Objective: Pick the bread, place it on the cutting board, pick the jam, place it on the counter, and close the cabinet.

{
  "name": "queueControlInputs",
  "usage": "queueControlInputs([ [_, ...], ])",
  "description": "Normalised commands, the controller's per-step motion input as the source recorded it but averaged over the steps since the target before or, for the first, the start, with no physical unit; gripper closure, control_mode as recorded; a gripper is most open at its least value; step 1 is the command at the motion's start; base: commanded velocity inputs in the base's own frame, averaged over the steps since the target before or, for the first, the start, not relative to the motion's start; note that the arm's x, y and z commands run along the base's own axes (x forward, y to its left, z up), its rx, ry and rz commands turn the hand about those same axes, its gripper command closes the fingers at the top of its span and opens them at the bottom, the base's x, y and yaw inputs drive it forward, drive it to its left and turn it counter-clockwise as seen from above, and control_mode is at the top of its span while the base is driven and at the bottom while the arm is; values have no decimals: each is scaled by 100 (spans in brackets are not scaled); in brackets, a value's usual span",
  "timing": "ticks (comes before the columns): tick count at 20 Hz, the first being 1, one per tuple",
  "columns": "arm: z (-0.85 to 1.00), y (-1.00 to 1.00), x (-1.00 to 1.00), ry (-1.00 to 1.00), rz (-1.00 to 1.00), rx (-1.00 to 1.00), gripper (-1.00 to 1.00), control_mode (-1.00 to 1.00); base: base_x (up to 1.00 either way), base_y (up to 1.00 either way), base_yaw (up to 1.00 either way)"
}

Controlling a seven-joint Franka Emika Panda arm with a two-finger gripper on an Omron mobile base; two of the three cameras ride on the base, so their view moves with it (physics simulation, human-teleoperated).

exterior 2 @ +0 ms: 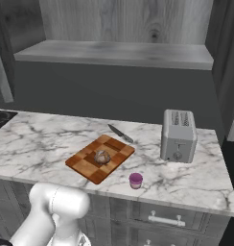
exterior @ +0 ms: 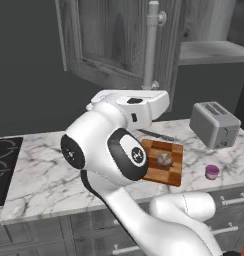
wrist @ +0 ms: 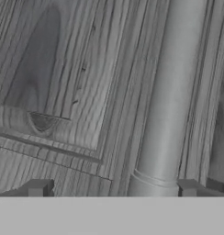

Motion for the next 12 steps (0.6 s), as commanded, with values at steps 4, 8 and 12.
queueControlInputs([
  [4, 0, -38, 68, 0, 0, 0, -100, -100, 0, 0, 0],
  [8, 0, -33, 67, 0, 0, 0, -100, -100, 0, 0, 0],
  [12, 0, -27, 63, 0, 0, 0, -100, -100, 0, 0, 0],
])
